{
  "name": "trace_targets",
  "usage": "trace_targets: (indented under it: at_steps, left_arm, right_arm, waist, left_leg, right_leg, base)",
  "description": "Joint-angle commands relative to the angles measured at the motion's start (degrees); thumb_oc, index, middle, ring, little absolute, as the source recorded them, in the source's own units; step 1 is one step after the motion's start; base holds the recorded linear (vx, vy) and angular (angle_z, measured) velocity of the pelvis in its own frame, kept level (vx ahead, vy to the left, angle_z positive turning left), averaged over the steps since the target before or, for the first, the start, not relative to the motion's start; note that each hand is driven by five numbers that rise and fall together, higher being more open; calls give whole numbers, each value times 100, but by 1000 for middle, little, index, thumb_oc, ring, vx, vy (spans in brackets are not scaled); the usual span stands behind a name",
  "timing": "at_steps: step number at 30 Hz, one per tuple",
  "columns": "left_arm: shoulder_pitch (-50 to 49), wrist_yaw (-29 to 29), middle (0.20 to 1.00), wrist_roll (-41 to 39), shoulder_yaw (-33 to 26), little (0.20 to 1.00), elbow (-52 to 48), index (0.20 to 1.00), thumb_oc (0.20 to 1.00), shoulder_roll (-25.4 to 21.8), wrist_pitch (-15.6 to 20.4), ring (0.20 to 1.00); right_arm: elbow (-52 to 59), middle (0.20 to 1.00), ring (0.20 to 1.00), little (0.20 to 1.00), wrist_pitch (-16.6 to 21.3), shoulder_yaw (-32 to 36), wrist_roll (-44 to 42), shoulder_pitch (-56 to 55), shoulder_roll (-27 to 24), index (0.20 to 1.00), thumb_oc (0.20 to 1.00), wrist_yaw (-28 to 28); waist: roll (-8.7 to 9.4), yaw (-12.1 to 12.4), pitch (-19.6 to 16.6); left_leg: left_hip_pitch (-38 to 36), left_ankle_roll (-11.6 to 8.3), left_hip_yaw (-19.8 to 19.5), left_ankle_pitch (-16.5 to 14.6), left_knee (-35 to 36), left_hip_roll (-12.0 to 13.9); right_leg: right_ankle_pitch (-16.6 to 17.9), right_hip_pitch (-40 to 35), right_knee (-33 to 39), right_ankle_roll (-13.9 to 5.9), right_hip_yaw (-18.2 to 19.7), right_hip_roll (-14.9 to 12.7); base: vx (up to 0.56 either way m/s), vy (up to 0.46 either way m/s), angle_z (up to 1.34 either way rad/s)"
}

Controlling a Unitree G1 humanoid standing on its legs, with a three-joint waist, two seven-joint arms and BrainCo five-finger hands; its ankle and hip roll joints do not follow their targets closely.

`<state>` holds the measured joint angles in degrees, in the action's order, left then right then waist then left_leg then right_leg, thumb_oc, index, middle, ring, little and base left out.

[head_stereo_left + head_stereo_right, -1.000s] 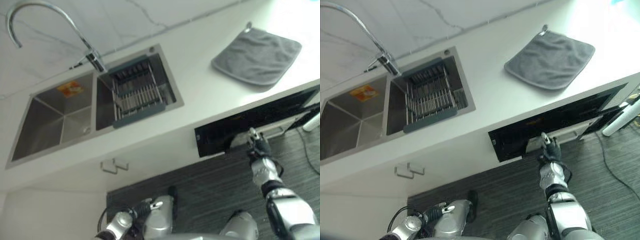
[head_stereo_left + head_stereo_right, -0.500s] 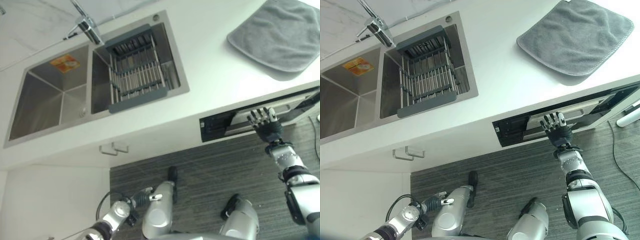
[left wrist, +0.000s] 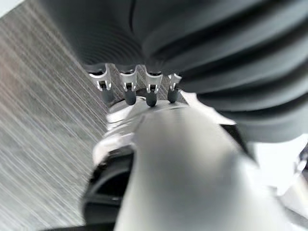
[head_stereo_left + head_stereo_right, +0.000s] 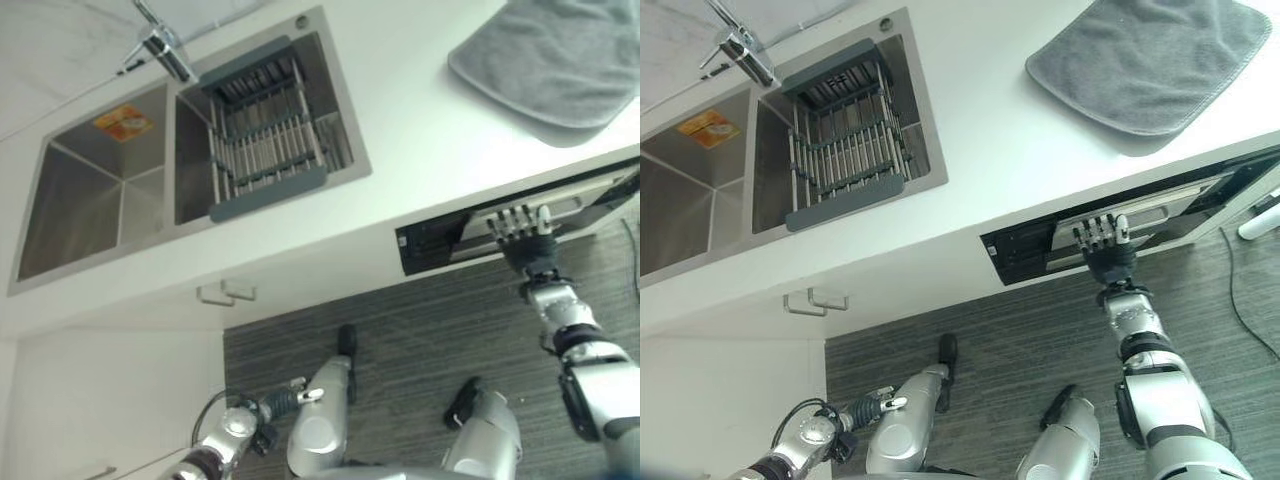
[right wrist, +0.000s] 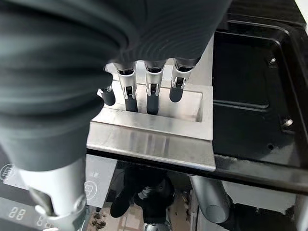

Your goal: Place the dishes in the dishwasher.

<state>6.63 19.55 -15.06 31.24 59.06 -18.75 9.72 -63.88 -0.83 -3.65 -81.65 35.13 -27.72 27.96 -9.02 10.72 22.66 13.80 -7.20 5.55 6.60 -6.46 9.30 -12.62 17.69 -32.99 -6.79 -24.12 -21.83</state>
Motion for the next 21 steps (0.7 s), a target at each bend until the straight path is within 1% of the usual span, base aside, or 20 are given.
trace_targets:
  at_steps: [1,2,4,6,7,8,11,15,16,21]
  left_arm:
    - [235,259,1000,-70,-51,1000,409,1000,1000,280,69,1000]
    - [240,286,1000,-78,-99,1000,478,1000,1000,313,47,1000]
    - [237,469,1000,-184,-322,1000,711,1000,1000,417,-69,1000]
    - [180,726,1000,-297,-537,1000,768,1000,1000,453,-260,1000]
    - [119,788,1000,-336,-662,1000,785,1000,1000,472,-394,1000]
    - [52,759,1000,-285,-788,1000,815,1000,1000,477,-441,1000]
    - [-90,566,1000,-87,-1076,1000,843,1000,1000,454,-562,1000]
    - [-180,257,1000,433,-1179,1000,858,1000,1000,373,-483,1000]
    - [-226,71,1000,579,-1208,1000,869,1000,1000,329,-441,1000]
    - [-192,-247,1000,749,-1253,1000,854,1000,1000,324,-400,1000]
  right_arm:
    - [-170,1000,1000,1000,161,27,2025,70,905,1000,1000,223]
    - [-234,1000,1000,1000,221,31,2083,-90,939,1000,1000,250]
    - [-429,1000,1000,1000,476,81,2397,-836,1074,1000,1000,338]
    - [-493,1000,1000,1000,680,158,2652,-1376,1090,1000,1000,381]
    - [-545,1000,1000,1000,730,230,2817,-1590,1101,1000,1000,310]
    - [-602,1000,1000,1000,838,292,2993,-1788,1095,1000,1000,258]
    - [-637,1000,1000,1000,815,313,3285,-2211,1054,1000,1000,84]
    - [-604,1000,1000,1000,786,258,3563,-2459,1037,1000,1000,-30]
    - [-605,1000,1000,1000,761,170,3742,-2584,1024,1000,1000,-129]
    - [-651,1000,1000,1000,655,32,4043,-2736,1084,1000,1000,-226]
  waist:
    - [363,185,-230]
    - [377,154,-250]
    - [466,8,-341]
    - [527,-89,-441]
    - [566,-143,-507]
    - [602,-191,-567]
    - [706,-292,-746]
    - [754,-362,-886]
    - [769,-412,-986]
    - [774,-484,-1227]
  left_leg:
    - [-437,116,448,-454,127,22]
    - [-488,105,477,-443,171,42]
    - [-676,56,592,-427,328,94]
    - [-838,46,674,-447,437,103]
    - [-914,43,710,-474,462,100]
    - [-1011,50,736,-504,494,100]
    - [-1244,79,783,-601,535,70]
    - [-1420,95,831,-646,603,63]
    - [-1553,102,888,-657,674,71]
    - [-1746,106,979,-670,809,75]
  right_leg:
    - [516,-823,1419,-212,65,328]
    - [544,-875,1490,-223,62,343]
    - [640,-1073,1761,-273,59,397]
    - [694,-1236,1953,-298,72,444]
    - [703,-1306,2016,-306,97,473]
    - [709,-1379,2063,-309,123,501]
    - [733,-1594,2235,-308,237,591]
    - [736,-1739,2342,-301,328,647]
    - [743,-1854,2437,-289,384,680]
    - [808,-2036,2670,-280,466,724]
  base:
    - [37,0,-12]
    - [37,-13,-12]
    - [26,-23,-10]
    - [14,-5,-3]
    - [38,-7,-9]
    - [37,-15,-11]
    - [39,-17,-15]
    - [34,-4,-14]
    - [26,5,-7]
    - [14,3,-16]
